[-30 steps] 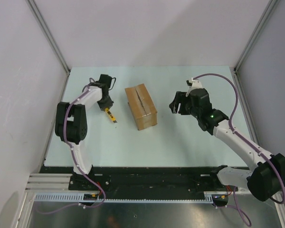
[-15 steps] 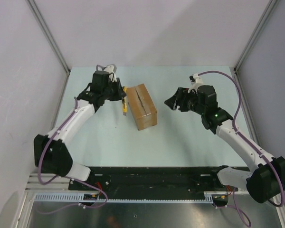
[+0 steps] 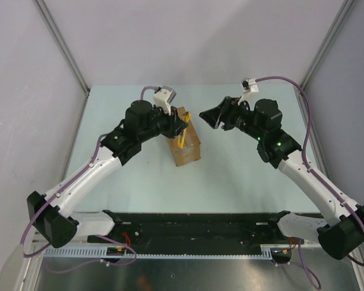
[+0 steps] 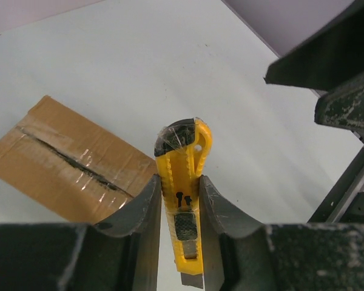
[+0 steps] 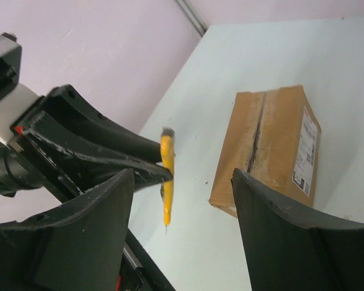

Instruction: Unpack the express box

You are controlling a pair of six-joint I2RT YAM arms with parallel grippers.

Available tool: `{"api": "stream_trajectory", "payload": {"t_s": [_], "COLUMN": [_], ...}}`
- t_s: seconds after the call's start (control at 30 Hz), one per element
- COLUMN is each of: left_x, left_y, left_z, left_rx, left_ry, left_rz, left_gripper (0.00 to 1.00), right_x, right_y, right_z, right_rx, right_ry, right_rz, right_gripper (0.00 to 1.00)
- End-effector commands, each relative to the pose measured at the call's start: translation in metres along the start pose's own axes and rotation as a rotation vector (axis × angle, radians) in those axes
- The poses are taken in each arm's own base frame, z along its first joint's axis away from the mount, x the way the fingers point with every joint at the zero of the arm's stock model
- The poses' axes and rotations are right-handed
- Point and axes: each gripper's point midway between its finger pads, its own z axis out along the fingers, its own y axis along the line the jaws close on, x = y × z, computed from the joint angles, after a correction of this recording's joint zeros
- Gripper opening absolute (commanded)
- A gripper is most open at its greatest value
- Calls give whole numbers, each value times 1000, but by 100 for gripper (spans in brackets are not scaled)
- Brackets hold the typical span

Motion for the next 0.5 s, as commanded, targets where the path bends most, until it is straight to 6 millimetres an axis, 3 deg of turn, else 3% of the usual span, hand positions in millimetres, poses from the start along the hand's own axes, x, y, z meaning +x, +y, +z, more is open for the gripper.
{"api": "stream_trajectory", "payload": {"t_s": [0.0, 0.47], "left_x": [-35, -41], "left_y": [-30, -48], "left_z": [-8, -11], "left_rx": [71, 139], "left_ry": [-100, -107], "left_rz": [67, 110], "left_gripper": [18, 20], "right_x": [-33, -12], "right_y": [28, 44], "right_z": [-4, 19], "right_rx": [-56, -81], "right_ry": [-90, -31], "right_rz": [-45, -97], "right_gripper": [70, 55]}}
